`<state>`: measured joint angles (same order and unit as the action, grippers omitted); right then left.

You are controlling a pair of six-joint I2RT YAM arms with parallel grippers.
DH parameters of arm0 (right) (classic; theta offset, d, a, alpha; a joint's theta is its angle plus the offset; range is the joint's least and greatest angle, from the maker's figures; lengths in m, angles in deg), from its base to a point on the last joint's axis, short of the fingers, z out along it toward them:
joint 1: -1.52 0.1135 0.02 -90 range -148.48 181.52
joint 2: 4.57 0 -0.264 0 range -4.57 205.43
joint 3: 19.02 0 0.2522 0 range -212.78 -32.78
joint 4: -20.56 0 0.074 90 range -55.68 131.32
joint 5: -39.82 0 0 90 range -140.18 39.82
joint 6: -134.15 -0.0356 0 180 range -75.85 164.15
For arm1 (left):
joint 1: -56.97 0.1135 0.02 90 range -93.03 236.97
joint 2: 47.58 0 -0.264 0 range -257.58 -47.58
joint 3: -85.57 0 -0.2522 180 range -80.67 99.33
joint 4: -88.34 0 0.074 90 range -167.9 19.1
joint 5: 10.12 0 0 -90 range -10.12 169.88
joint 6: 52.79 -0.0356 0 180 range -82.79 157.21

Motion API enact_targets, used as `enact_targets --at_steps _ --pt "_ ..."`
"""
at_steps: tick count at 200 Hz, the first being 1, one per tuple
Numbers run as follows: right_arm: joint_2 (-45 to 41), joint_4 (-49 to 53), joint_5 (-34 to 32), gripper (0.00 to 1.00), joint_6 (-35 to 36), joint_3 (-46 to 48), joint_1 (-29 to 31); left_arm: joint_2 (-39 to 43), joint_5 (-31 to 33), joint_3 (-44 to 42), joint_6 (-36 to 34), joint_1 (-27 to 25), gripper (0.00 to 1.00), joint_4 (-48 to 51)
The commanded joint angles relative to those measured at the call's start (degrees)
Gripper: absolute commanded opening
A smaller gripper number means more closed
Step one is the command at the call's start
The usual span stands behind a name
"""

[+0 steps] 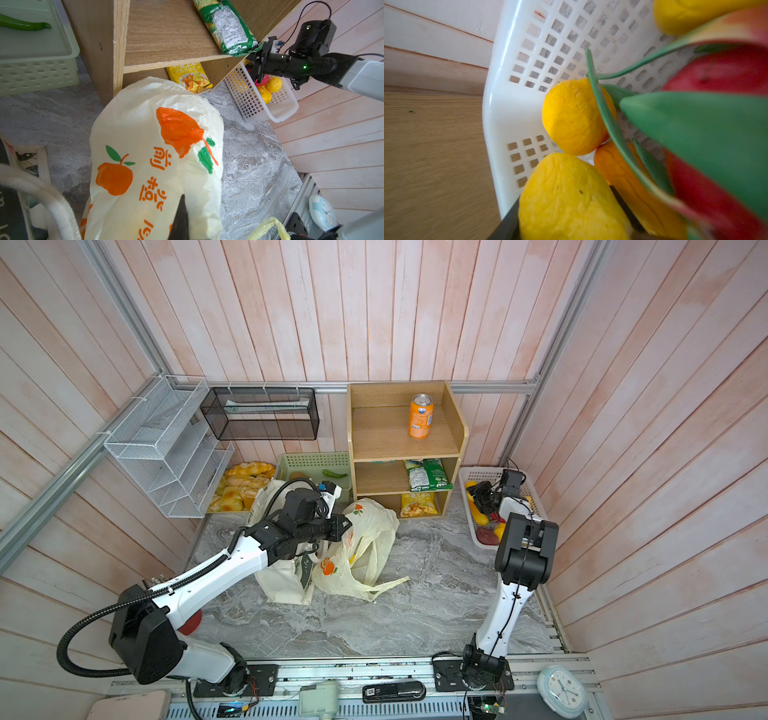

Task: Place the mixed food into the grocery bags and tie them
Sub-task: 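Lift the second yellow pear and carry it toward the yellow bag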

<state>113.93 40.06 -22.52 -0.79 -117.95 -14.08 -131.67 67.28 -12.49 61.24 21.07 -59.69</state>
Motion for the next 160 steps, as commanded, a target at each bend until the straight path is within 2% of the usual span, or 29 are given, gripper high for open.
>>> enact_targets --at_steps 1,47,80,121,160 --pt "-6.25 -2.82 -2.1 0.35 1.65 2.53 -0.32 0.84 0.71 1.23 -0.56 0.31 0.0 0.33" --pt "-20.26 -9.01 -0.73 0.34 1.18 14.32 0.77 1.01 0.39 0.99 -0.52 0.36 0.0 0.15" --pt "-34.77 -11.63 0.16 0.34 2.43 26.25 5.23 0.93 -0.04 0.66 -0.56 0.31 0.0 0.02" --pt "-50.99 -11.42 -1.11 0.35 6.37 41.01 17.43 0.78 0.02 0.37 -0.82 0.31 0.0 0.06" --pt "-57.35 -9.64 -1.47 0.36 9.74 50.37 33.2 -0.06 0.12 1.47 -1.18 0.3 0.0 0.73"
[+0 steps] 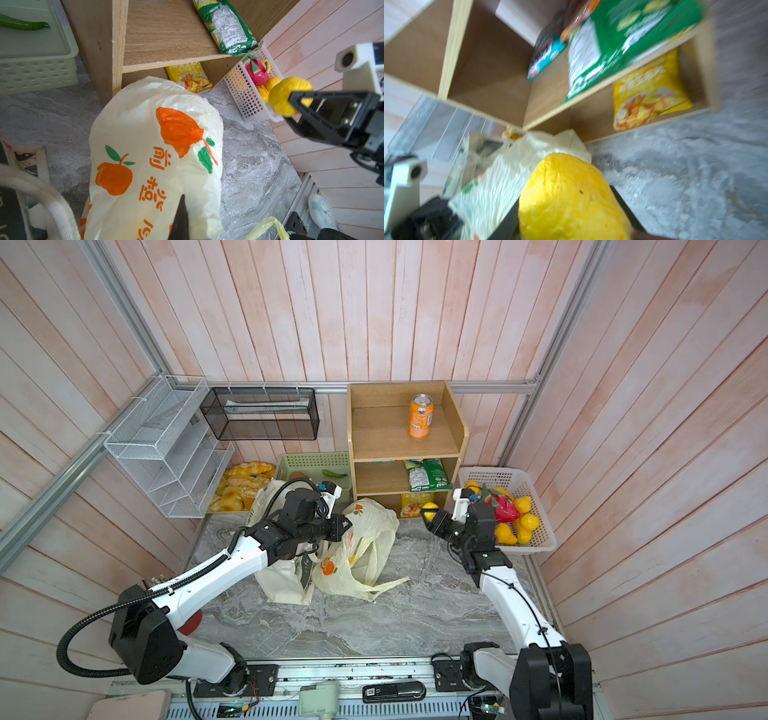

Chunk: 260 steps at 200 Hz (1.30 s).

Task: Place the mixed food into the grocery bags and tie them
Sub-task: 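Lift the second yellow pear and carry it toward the yellow bag, then lower the pear into the yellow bag held by the left gripper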

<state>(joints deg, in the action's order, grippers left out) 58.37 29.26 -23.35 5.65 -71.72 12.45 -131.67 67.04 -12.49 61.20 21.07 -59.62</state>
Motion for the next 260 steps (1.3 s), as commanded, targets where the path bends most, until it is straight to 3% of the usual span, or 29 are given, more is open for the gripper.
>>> enact_targets --at_steps 1,36,67,142,163,181,260 --pt "-1.82 1.13 -0.64 0.36 3.28 4.45 7.01 -0.13 0.36 1.49 -1.14 0.3 0.0 0.68" --pt "-1.18 -1.63 -3.42 0.36 1.98 9.91 20.83 -1.21 0.24 2.63 -1.22 0.3 0.0 0.95" --pt "2.89 -6.9 -4.18 0.36 -0.65 10.46 26.96 -1.88 -0.06 3.23 -1.14 0.31 0.0 1.05" --pt "21.46 -12.19 -2.62 0.38 1.31 -2.29 28.58 -2.03 -0.73 2.38 0.0 0.32 0.0 0.31" --pt "27.03 -11.99 -3.1 0.66 2.18 -6.75 28.52 -1.95 -1.22 1.91 0.58 0.3 0.0 -0.39" --pt "30.57 -8.68 -3.24 0.75 3.71 -10.42 28.31 -1.95 -1.27 1.87 0.63 0.3 0.0 -0.44" --pt "26.97 -5.34 -2.31 0.78 4.98 -8.79 27.22 -2.48 -1.56 2.46 0.67 0.33 0.0 -1.06"
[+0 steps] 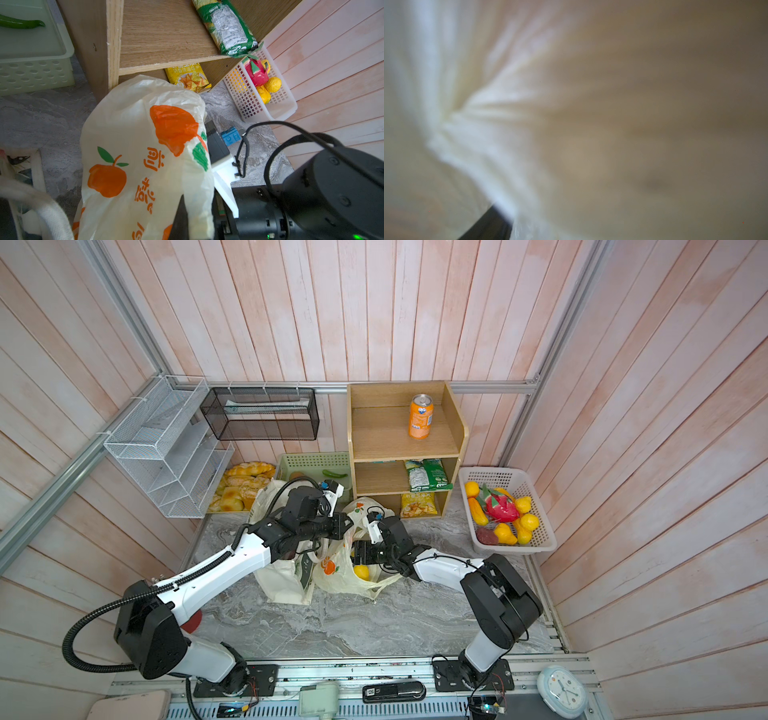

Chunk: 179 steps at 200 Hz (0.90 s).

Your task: Place the mixed food into the grocery bags and tie them

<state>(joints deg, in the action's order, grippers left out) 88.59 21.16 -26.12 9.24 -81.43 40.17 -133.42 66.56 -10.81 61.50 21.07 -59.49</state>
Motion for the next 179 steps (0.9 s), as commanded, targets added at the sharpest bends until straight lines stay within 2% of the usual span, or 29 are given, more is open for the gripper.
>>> enact_targets --at_steps 1,32,70,125,179 --pt "-3.43 2.87 0.56 0.78 1.46 0.92 -0.46 -0.82 -1.09 0.79 0.34 0.36 0.0 -1.19" --pt "-10.64 7.83 0.12 0.76 2.99 2.34 -1.24 -1.16 -0.89 1.25 0.23 0.31 0.0 -1.1" --pt "-22.21 14.51 -0.72 0.76 3.45 5.24 -4.95 -1.66 -0.98 1.76 0.05 0.3 0.0 -1.12" --pt "-38.01 23.31 -9.01 0.81 -0.75 13.49 -6.93 -1.96 -1.4 1.92 0.06 0.35 0.0 -1.45" --pt "-42.59 24.41 -11.47 0.85 -7.35 19.89 -7.62 -2.05 -1.52 1.86 -0.12 0.35 0.0 -1.53"
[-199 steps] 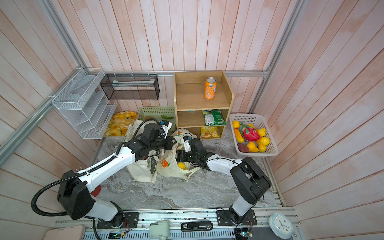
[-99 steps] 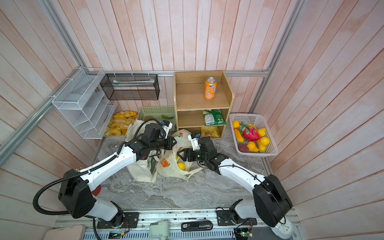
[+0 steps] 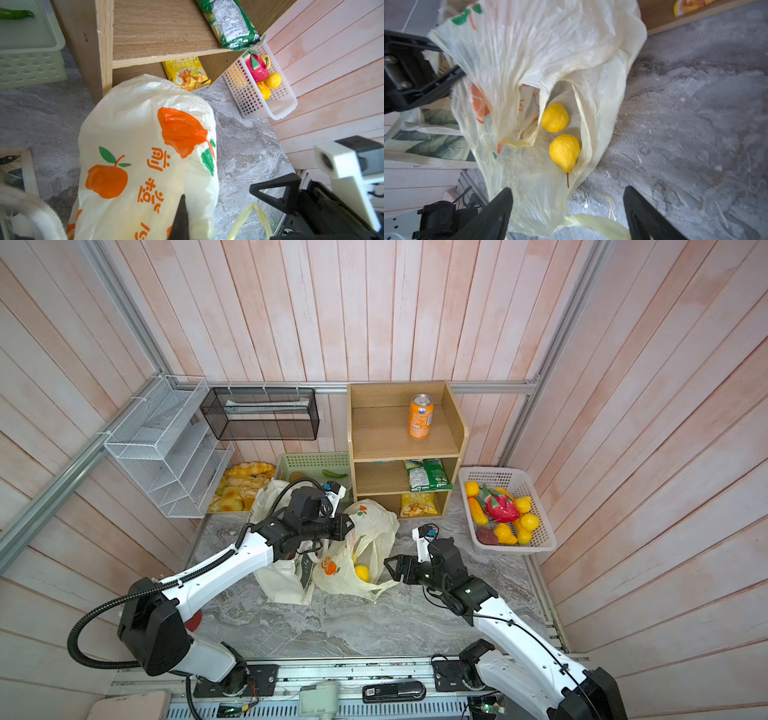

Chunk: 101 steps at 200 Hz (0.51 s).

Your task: Place the mixed food into the grocery bags and tie them

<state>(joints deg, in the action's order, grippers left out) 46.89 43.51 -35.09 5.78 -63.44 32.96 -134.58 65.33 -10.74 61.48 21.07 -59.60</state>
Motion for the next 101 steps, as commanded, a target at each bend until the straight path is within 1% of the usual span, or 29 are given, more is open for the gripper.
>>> enact_targets --at_steps 1,24,39,66,78,90,101 --pt "-0.95 2.01 -2.52 0.85 -3.94 2.0 -0.41 -0.84 -0.3 1.79 -0.1 0.37 0.0 -1.43" --pt "-1.02 0.82 -2.18 0.85 -5.28 3.51 -0.67 -0.69 -0.24 1.7 -0.03 0.31 0.0 -1.48" --pt "-0.88 -0.97 -0.84 0.85 -6.2 4.58 -1.1 -0.65 -0.37 1.66 0.09 0.33 0.0 -1.6" --pt "-0.92 -5.82 3.09 0.78 -9.18 6.91 -1.75 -0.79 -0.31 1.69 0.16 0.32 0.0 -1.72" --pt "-0.93 -8.21 4.63 0.72 -10.9 7.99 -1.75 -0.88 -0.25 1.7 0.23 0.32 0.0 -1.86" --pt "-0.88 -10.53 6.03 0.62 -12.36 8.84 -1.73 -1.02 -0.31 1.86 0.2 0.31 0.0 -1.87" --pt "-0.89 -12.7 7.23 0.47 -13.95 9.58 -1.79 -1.15 -0.39 2.01 0.24 0.31 0.0 -1.87"
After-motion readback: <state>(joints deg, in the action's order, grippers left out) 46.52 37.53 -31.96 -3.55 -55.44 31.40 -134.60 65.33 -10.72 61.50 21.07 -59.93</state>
